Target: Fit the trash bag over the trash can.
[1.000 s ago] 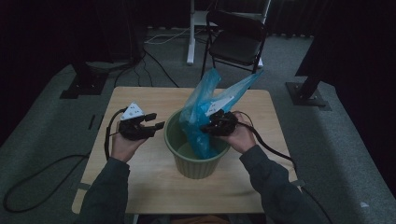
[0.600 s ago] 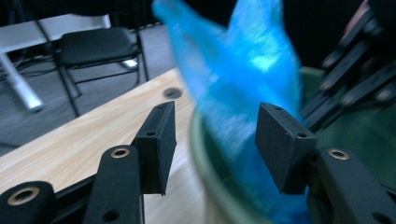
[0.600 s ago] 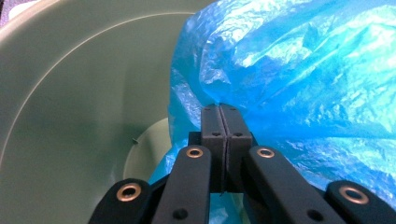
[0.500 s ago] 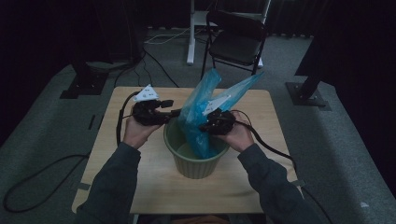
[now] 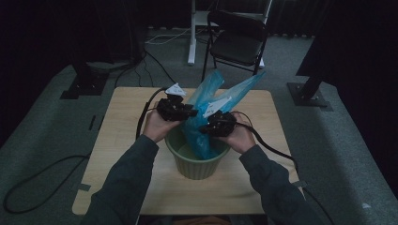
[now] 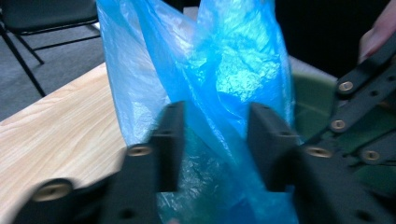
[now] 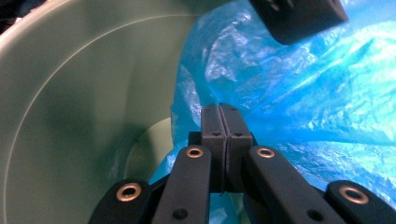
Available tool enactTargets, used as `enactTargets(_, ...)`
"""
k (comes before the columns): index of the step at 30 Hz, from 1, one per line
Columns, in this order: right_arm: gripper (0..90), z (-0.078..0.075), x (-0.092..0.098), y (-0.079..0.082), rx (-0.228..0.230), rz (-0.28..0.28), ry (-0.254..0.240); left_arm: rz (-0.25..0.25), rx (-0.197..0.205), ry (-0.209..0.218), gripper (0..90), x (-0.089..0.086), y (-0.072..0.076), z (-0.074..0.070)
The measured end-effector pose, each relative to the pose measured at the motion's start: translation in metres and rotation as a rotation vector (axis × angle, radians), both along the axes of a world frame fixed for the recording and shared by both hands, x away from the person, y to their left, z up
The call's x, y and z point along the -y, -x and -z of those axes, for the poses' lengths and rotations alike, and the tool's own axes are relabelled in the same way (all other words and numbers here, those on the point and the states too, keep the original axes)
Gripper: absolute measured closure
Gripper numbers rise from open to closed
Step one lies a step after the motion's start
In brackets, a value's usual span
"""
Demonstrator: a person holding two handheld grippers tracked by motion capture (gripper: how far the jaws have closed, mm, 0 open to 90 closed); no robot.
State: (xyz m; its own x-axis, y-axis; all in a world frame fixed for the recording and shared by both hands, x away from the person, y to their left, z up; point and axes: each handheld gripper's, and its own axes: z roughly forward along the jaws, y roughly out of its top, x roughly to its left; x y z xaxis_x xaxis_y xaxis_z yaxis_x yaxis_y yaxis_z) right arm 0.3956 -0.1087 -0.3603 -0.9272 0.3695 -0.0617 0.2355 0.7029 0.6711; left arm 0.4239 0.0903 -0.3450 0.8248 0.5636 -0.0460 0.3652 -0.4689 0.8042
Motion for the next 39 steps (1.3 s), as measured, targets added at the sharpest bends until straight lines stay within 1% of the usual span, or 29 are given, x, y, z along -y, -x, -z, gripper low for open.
enactTargets(1, 88.2, 0.0, 0.001, 0.001, -0.001, -0.006, -0.001, 0.004, 0.012, -0.015, 78.5, 0.001, 0.002, 0.0)
enactTargets(2, 84.4, 0.0, 0.001, 0.001, -0.003, -0.009, -0.006, 0.011, 0.021, -0.02, 83.2, 0.001, 0.004, -0.001)
enactTargets(4, 73.5, -0.001, 0.005, 0.001, -0.017, -0.023, -0.026, 0.016, 0.033, -0.023, 87.7, -0.001, 0.007, -0.002)
enactTargets(5, 70.8, -0.002, 0.007, 0.002, -0.018, -0.023, -0.032, 0.017, 0.04, -0.03, 88.5, -0.002, 0.01, -0.003)
enactTargets(6, 67.8, -0.004, 0.01, 0.002, -0.011, -0.024, -0.04, 0.018, 0.046, -0.029, 88.8, -0.004, 0.012, -0.003)
enactTargets(8, 65.4, -0.008, 0.019, 0.003, -0.005, -0.02, -0.063, 0.013, 0.056, -0.017, 88.8, -0.007, 0.017, -0.004)
enactTargets(10, 64.1, -0.015, 0.03, 0.002, -0.001, -0.004, -0.094, 0.012, 0.067, -0.009, 88.7, -0.012, 0.022, -0.004)
enactTargets(11, 63.7, -0.018, 0.033, 0.002, 0.008, 0.004, -0.099, 0.009, 0.07, -0.003, 88.7, -0.013, 0.024, -0.004)
enactTargets(15, 60.2, -0.03, 0.047, -0.002, 0.039, 0.049, -0.146, -0.006, 0.079, 0.011, 88.5, -0.022, 0.03, -0.001)
enactTargets(16, 59.1, -0.033, 0.05, -0.005, 0.046, 0.074, -0.157, -0.008, 0.081, 0.011, 88.5, -0.023, 0.032, 0.0)
enactTargets(19, 57.1, -0.037, 0.057, -0.013, 0.067, 0.127, -0.163, -0.011, 0.088, 0.012, 88.4, -0.028, 0.037, 0.003)
enactTargets(21, 56.5, -0.038, 0.059, -0.018, 0.069, 0.145, -0.174, -0.011, 0.091, 0.01, 88.3, -0.029, 0.039, 0.003)
enactTargets(22, 55.1, -0.038, 0.06, -0.021, 0.073, 0.155, -0.18, -0.014, 0.097, 0.016, 88.2, -0.031, 0.043, 0.005)
enactTargets(23, 54.4, -0.038, 0.059, -0.023, 0.077, 0.158, -0.181, -0.014, 0.097, 0.016, 88.2, -0.031, 0.043, 0.005)
enactTargets(24, 54.1, -0.037, 0.058, -0.025, 0.071, 0.147, -0.181, -0.018, 0.101, 0.023, 88.2, -0.033, 0.047, 0.007)
enactTargets(27, 52.4, -0.032, 0.055, -0.027, 0.042, 0.114, -0.163, -0.025, 0.109, 0.031, 88.1, -0.038, 0.052, 0.009)
enactTargets(28, 56.9, -0.03, 0.054, -0.027, 0.027, 0.103, -0.154, -0.028, 0.11, 0.039, 88.2, -0.039, 0.053, 0.009)
enactTargets(30, 68.3, -0.025, 0.053, -0.026, 0.014, 0.08, -0.132, -0.038, 0.118, 0.052, 88.2, -0.044, 0.057, 0.01)
enactTargets(32, 80.6, -0.022, 0.052, -0.025, 0.001, 0.069, -0.119, -0.048, 0.12, 0.062, 88.3, -0.047, 0.061, 0.012)
enactTargets(34, 86.3, -0.021, 0.052, -0.023, -0.008, 0.055, -0.113, -0.056, 0.124, 0.059, 88.3, -0.05, 0.064, 0.014)
enactTargets(36, 89.6, -0.02, 0.052, -0.02, -0.013, 0.042, -0.105, -0.07, 0.128, 0.06, 88.3, -0.053, 0.066, 0.017)
enactTargets(38, 89.5, -0.02, 0.053, -0.017, -0.024, 0.022, -0.104, -0.077, 0.123, 0.068, 88.3, -0.056, 0.066, 0.019)
enactTargets(39, 87.4, -0.02, 0.053, -0.015, -0.026, 0.019, -0.104, -0.081, 0.121, 0.071, 88.3, -0.058, 0.066, 0.02)
